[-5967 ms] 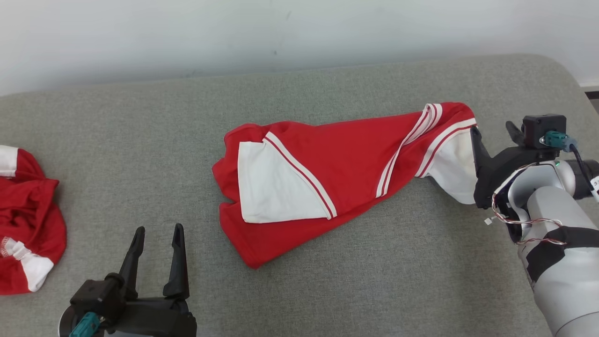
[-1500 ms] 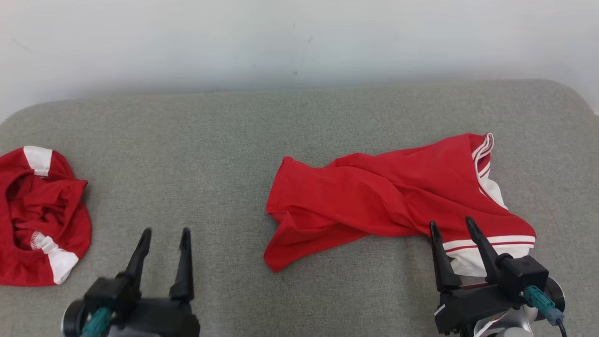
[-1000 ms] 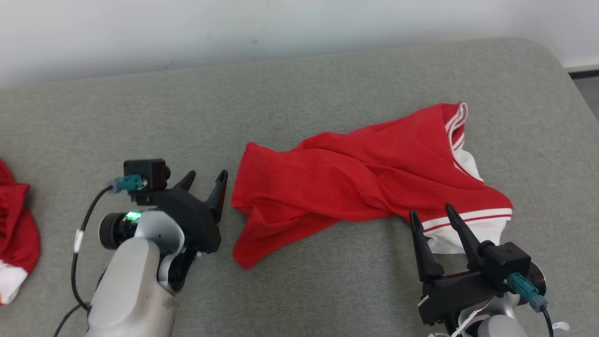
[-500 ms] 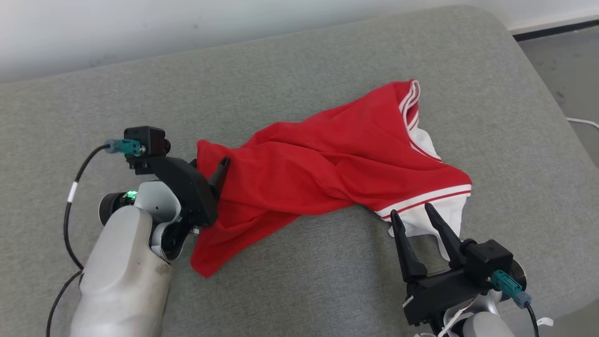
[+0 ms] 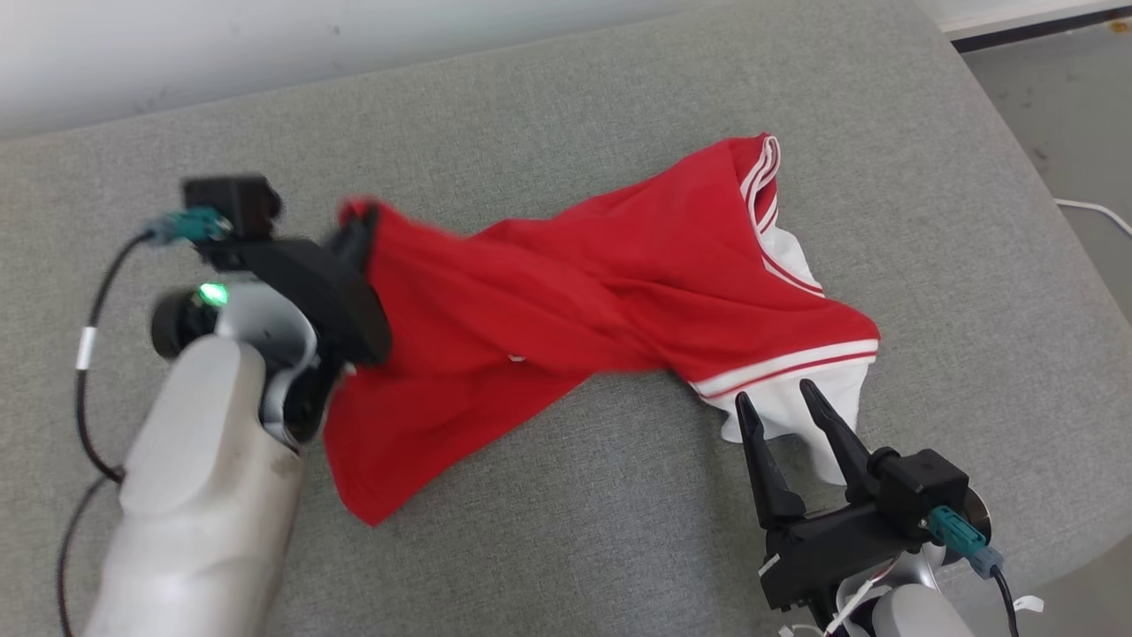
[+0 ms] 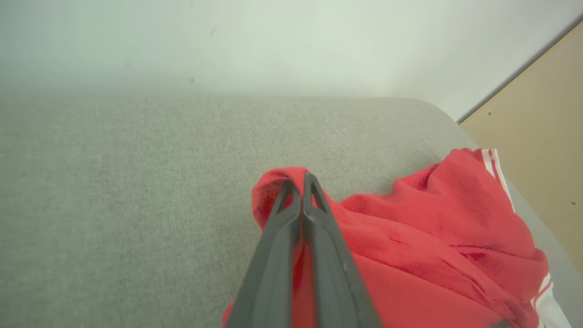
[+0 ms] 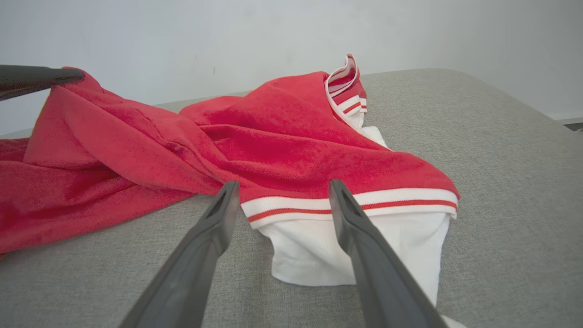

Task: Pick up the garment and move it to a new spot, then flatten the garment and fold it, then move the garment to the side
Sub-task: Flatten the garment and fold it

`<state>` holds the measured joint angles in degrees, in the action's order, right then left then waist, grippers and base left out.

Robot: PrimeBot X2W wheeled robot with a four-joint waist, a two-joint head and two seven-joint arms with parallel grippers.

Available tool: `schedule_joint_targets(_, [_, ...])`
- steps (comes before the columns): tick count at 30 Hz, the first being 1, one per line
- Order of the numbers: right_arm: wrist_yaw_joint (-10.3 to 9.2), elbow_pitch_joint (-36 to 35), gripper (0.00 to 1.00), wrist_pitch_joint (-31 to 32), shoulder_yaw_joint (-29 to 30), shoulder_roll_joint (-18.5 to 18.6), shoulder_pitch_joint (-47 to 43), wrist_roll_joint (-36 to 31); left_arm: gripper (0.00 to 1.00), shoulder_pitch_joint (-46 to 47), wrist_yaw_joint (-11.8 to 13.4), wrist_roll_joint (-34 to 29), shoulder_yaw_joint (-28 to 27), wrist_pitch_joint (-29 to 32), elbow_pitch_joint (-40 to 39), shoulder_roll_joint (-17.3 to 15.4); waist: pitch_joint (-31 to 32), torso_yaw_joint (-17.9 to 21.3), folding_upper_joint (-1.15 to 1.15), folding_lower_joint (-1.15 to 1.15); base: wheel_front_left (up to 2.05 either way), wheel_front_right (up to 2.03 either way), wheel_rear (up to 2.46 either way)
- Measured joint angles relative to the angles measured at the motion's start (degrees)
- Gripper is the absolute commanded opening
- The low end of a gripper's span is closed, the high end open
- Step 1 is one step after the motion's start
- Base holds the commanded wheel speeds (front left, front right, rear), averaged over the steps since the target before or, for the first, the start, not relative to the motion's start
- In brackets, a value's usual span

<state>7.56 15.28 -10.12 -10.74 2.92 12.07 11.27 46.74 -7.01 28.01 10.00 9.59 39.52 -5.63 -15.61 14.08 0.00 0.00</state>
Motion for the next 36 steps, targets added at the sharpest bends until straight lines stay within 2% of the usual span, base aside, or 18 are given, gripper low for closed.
schedule_joint_targets(6, [0.00,0.53,1.00,-0.26,-0.14,0.00,0.82,0.33,0.00,5.32,0.34,-5.43,2.34,-13.36,-2.14,-2.02,-0.56,-0.20,0.00,0.00,0.00,0.00,0.00])
schedule_joint_targets(12, [0.00,1.31,1.00,-0.60,0.49,0.00,0.83,0.33,0.00,10.59,-0.08,-7.82,5.48,-21.49,-4.02,-1.78,-0.19,-0.78,0.00,0.00,0.00,0.00,0.00])
schedule_joint_targets(16, [0.00,1.43,1.00,-0.67,1.52,0.00,0.45,0.32,0.00,9.36,-0.16,-6.10,7.09,-21.09,-4.19,-0.24,0.21,-2.11,0.00,0.00,0.00,0.00,0.00])
schedule_joint_targets(19, [0.00,1.37,1.00,-0.38,2.45,0.00,-0.49,0.13,0.00,3.95,-0.33,-3.50,7.77,-20.67,-6.10,0.27,0.57,-3.70,0.00,0.00,0.00,0.00,0.00])
schedule_joint_targets(26, [0.00,0.13,1.00,1.15,3.87,-0.02,-1.65,-1.29,0.00,-14.05,-0.48,0.94,10.01,-20.97,-18.96,0.23,1.79,-8.70,0.00,-0.01,0.00,0.00,0.00])
schedule_joint_targets(27, [0.00,0.13,1.00,1.15,3.87,-0.02,-1.65,-1.29,0.00,-14.05,-0.48,0.94,10.01,-20.97,-18.96,0.23,1.79,-8.70,0.00,-0.01,0.00,0.00,0.00])
schedule_joint_targets(33, [0.00,-1.18,1.00,2.58,4.39,-0.03,-2.42,-1.81,0.00,-29.48,-0.47,3.88,15.33,-13.32,-31.32,-1.75,3.26,-13.18,0.00,-0.01,0.00,0.00,0.00])
schedule_joint_targets(36, [0.00,-1.57,1.00,3.07,4.70,-0.03,-2.86,-1.82,0.00,-34.47,0.34,4.93,17.17,-9.94,-34.29,-2.23,3.98,-15.14,0.00,-0.01,0.00,0.00,0.00])
